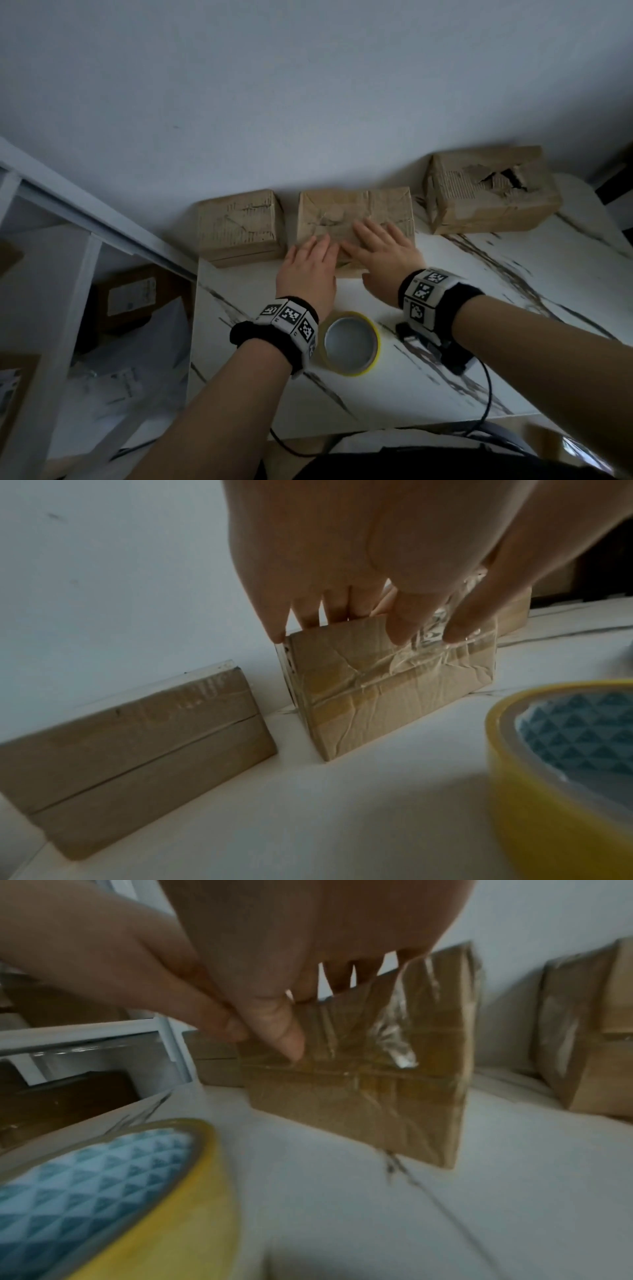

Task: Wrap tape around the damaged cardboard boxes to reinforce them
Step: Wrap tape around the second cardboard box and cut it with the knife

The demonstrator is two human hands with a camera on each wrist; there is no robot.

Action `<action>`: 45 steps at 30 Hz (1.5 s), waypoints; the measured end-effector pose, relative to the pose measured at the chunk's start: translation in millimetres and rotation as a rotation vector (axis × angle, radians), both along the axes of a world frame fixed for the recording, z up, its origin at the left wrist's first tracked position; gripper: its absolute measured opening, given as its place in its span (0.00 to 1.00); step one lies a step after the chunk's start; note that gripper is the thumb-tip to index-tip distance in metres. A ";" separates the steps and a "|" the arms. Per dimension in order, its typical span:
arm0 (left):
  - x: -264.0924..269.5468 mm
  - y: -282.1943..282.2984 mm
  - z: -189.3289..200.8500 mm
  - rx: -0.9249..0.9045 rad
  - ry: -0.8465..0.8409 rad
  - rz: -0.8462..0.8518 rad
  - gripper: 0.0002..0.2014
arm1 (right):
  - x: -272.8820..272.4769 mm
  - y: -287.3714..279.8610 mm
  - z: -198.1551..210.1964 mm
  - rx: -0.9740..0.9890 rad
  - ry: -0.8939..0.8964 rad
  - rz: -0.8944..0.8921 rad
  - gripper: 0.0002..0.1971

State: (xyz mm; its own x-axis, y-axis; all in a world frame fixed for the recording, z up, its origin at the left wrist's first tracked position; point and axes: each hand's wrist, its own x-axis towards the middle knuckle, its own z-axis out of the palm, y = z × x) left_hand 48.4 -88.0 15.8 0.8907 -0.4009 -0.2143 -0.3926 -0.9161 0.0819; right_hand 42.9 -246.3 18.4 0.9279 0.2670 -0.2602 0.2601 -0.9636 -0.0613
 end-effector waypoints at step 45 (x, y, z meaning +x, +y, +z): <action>40.5 -9.7 -2.1 0.172 0.104 0.033 0.53 | 32.4 -59.4 -1.8 -0.030 0.019 0.112 0.51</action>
State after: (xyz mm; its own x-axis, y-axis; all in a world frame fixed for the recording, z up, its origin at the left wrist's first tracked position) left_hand 88.9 -97.8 13.7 0.8723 -0.3215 -0.3686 -0.3597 -0.9323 -0.0381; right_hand 75.4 -305.7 16.5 0.8876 0.3605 -0.2868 0.3652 -0.9301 -0.0390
